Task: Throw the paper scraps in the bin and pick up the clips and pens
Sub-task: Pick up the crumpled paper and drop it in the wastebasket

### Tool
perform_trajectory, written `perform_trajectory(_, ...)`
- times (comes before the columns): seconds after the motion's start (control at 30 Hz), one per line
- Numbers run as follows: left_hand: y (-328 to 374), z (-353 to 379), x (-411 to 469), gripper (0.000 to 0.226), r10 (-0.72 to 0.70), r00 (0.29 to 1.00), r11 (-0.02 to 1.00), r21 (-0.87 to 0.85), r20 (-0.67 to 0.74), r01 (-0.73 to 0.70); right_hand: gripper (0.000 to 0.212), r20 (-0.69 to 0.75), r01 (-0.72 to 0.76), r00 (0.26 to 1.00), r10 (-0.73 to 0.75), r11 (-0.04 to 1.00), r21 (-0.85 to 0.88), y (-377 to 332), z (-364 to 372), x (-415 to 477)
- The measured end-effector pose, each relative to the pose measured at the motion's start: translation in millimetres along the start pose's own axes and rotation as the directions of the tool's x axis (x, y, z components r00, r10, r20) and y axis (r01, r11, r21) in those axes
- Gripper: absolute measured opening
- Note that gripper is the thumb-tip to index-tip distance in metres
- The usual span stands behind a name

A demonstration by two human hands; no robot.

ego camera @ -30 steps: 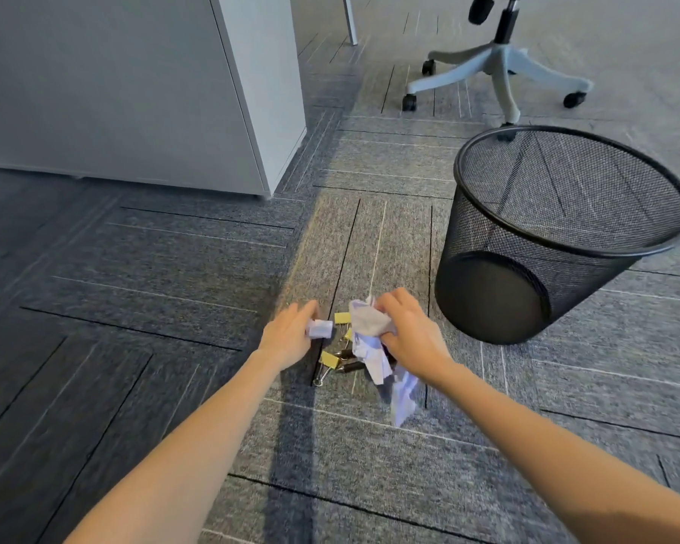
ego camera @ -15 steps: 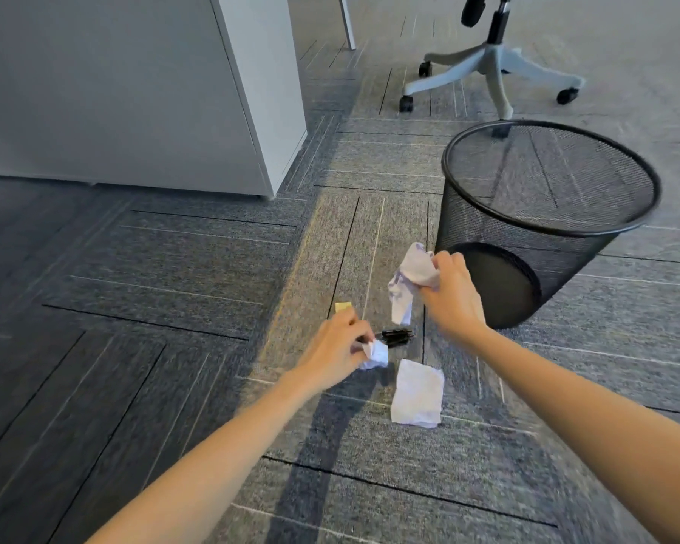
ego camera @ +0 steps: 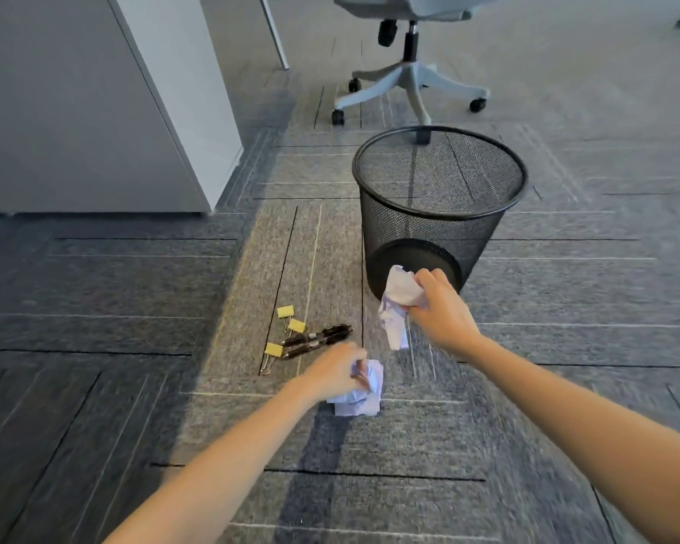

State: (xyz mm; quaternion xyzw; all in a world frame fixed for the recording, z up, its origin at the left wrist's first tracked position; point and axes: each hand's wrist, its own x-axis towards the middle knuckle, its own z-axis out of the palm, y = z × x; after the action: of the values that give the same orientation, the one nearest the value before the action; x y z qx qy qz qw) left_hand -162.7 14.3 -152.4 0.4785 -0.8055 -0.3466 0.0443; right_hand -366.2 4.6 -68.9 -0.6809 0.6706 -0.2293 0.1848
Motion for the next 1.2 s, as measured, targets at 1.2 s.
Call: perform_trajectory(1.2,147.0,-257.3,59.2,0.025,-0.063,0.745,0.996,-0.092,-0.665,0.002,0.036,-0.436,0.057,0.882,-0.179,0.959,-0.278,-66.4,-161.6,88.6)
